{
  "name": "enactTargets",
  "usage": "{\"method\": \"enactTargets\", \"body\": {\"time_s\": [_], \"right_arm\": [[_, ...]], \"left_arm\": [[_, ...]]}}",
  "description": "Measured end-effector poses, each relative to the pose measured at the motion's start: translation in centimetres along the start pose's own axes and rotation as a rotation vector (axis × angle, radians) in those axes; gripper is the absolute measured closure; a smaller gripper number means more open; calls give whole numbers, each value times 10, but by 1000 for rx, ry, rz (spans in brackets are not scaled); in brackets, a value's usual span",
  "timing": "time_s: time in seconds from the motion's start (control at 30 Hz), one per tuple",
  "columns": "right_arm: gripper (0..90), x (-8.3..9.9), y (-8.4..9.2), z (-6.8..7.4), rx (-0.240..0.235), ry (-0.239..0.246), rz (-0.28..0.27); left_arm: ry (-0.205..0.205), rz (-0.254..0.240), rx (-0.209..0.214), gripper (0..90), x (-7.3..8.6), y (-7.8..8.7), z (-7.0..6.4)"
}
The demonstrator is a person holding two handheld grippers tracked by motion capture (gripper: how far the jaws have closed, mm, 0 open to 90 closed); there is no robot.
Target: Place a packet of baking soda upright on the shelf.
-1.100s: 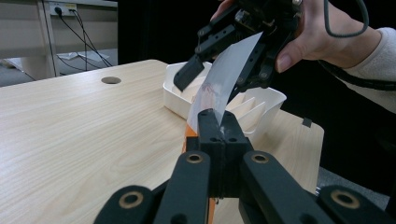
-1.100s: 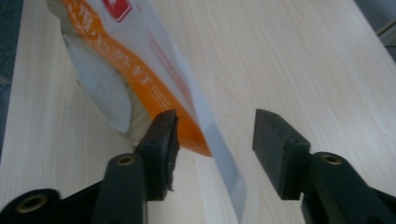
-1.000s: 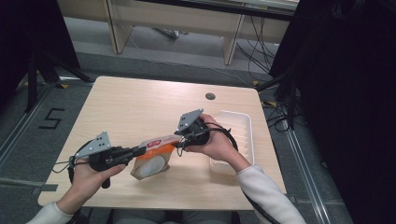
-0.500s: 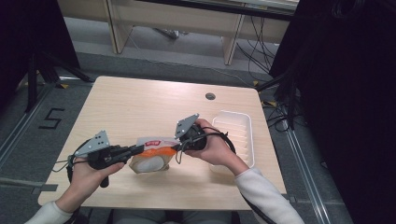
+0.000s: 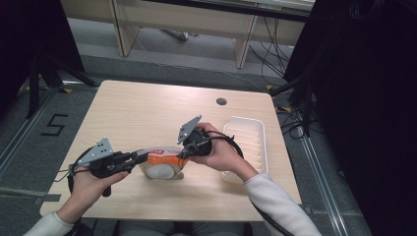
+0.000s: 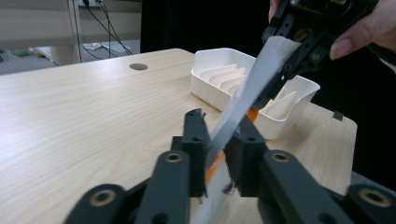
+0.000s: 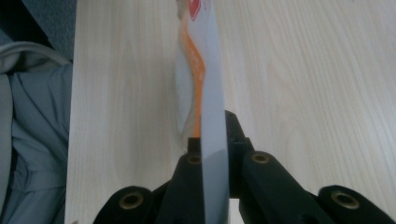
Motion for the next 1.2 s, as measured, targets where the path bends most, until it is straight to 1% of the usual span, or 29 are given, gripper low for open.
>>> {"method": "enactTargets", "body": {"time_s": [0.03, 0.07, 0.1, 0.13, 0.17, 0.2, 0.23, 0.27, 0.3, 0.33, 0.4, 0.43, 0.47, 0.5, 0.57, 0.63, 0.67, 0.7, 0.8, 0.83, 0.9, 0.93, 0.97, 1.0, 1.03, 1.07, 1.13, 1.17, 1.2], "right_arm": [[900, 0, 1, -1, 8, 4, 12], [900, -1, 3, -1, -1, -11, 14], [900, -1, 4, -3, -4, -5, 16], [900, 0, 5, -6, 1, 16, 33], [900, -2, 5, -4, -13, 0, 33], [900, 0, 8, -1, -12, -45, 71], [900, 0, 8, -1, -12, -45, 71], [900, -2, 11, -4, -7, -35, 78], [900, -3, 12, -5, -3, -25, 78], [900, -5, 13, -5, -8, -34, 82], [900, -5, 15, -6, -1, -28, 91], [900, -8, 17, -5, -8, -35, 98], [900, -8, 17, -5, -8, -35, 98], [900, -10, 19, -6, -4, -30, 109], [900, -10, 19, -7, -3, -22, 121], [900, -13, 23, -9, -1, -3, 137], [900, -14, 24, -9, -3, -4, 142], [900, -16, 25, -11, 0, 20, 133], [900, -18, 29, -14, 6, 32, 134], [900, -18, 33, -12, 8, -4, 151], [900, -19, 37, -14, 13, -2, 147], [900, -20, 39, -18, 26, 45, 130], [900, -19, 42, -16, 26, 8, 153], [900, -19, 44, -16, 31, 4, 154], [900, -20, 45, -18, 34, 30, 144], [900, -20, 47, -17, 37, 17, 153], [900, -21, 48, -19, 40, 34, 135], [900, -20, 50, -17, 42, 6, 155], [900, -20, 50, -17, 42, 6, 155]], "left_arm": [[14, 0, 3, 667, 2, 0, 1], [35, 6, -13, 574, 4, 1, 2], [39, 6, -18, 490, 7, 3, 3], [32, 13, -34, 430, 10, 6, 5], [31, 24, -55, 376, 15, 9, 8], [21, 34, -77, 330, 20, 12, 10], [21, 34, -77, 307, 20, 12, 10], [26, 47, -98, 288, 29, 19, 12], [28, 53, -108, 271, 33, 22, 14], [37, 55, -118, 263, 36, 25, 14], [27, 62, -122, 260, 38, 27, 15], [55, 64, -110, 260, 43, 30, 13], [55, 64, -110, 260, 43, 30, 13], [67, 80, -104, 260, 48, 31, 12], [65, 86, -99, 261, 50, 31, 12], [84, 88, -110, 261, 51, 31, 12], [81, 91, -110, 262, 51, 31, 12], [70, 95, -103, 262, 51, 30, 12], [72, 100, -99, 266, 53, 30, 13], [71, 100, -99, 266, 53, 29, 13], [69, 98, -100, 267, 52, 29, 13], [69, 98, -100, 268, 52, 29, 13], [69, 98, -100, 268, 52, 29, 13], [78, 91, -104, 268, 52, 28, 13], [70, 96, -107, 268, 52, 29, 14], [73, 94, -110, 268, 52, 29, 14], [81, 91, -116, 269, 52, 29, 14], [82, 91, -118, 269, 52, 29, 14], [82, 91, -118, 270, 52, 29, 14]]}}
Point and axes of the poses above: each handheld gripper's, and its own axes: y roughly backward along the jaws, x roughly out of its underside, z roughly to its left, the point moved 7 cm from there along -y, roughly forward along the jaws, and after that the axes turned 9 degrees about y, right-handed, at the moved point
